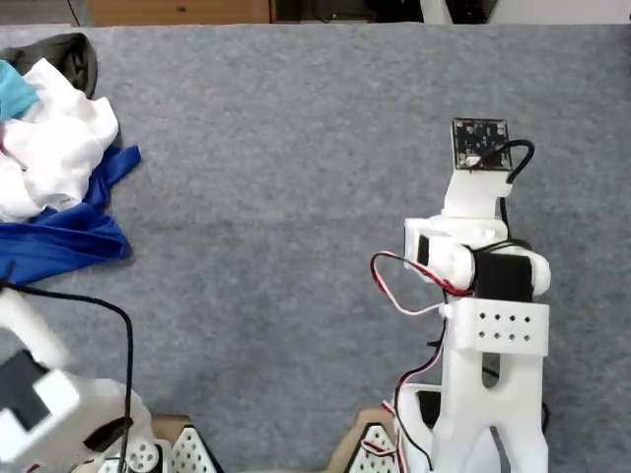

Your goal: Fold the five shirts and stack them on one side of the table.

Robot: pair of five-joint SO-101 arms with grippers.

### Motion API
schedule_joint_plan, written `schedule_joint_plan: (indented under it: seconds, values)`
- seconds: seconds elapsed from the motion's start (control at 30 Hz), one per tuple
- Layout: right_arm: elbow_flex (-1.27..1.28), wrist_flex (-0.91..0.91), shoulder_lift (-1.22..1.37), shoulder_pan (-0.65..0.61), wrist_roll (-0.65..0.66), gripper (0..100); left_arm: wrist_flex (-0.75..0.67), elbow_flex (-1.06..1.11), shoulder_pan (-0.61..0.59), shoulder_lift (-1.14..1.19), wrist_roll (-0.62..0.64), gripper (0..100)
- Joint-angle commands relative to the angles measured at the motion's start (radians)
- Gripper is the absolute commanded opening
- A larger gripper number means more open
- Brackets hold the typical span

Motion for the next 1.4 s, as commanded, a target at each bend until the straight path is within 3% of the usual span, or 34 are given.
schedule_joint_plan:
  seconds: [0.0, 0.37, 0.53, 0.8, 1.03, 1.17, 1.37]
  values:
    - [-0.001, -0.003, -0.021, 0.018, 0.002, 0.7, -0.002, -0.032, -0.052, 0.130, -0.043, 14]
    - [0.002, -0.002, -0.021, -0.127, -0.005, 0.7, -0.011, -0.477, -0.091, 0.572, -0.052, 17]
    - [0.047, -0.003, -0.021, -0.140, -0.005, 0.7, -0.011, -0.641, -0.077, 0.742, 0.040, 26]
    - [0.067, -0.037, -0.021, -0.140, -0.005, 0.7, -0.011, -0.850, -0.048, 0.963, 0.077, 27]
    - [0.067, -0.054, -0.021, -0.139, -0.005, 0.7, -0.003, -0.951, -0.051, 1.112, 0.089, 14]
    - [0.067, -0.054, -0.021, -0.139, -0.005, 0.7, -0.002, -0.950, -0.054, 1.133, 0.091, 2]
    - [0.067, -0.054, -0.021, -0.137, -0.005, 0.7, 0.012, -0.956, -0.068, 1.096, 0.094, 2]
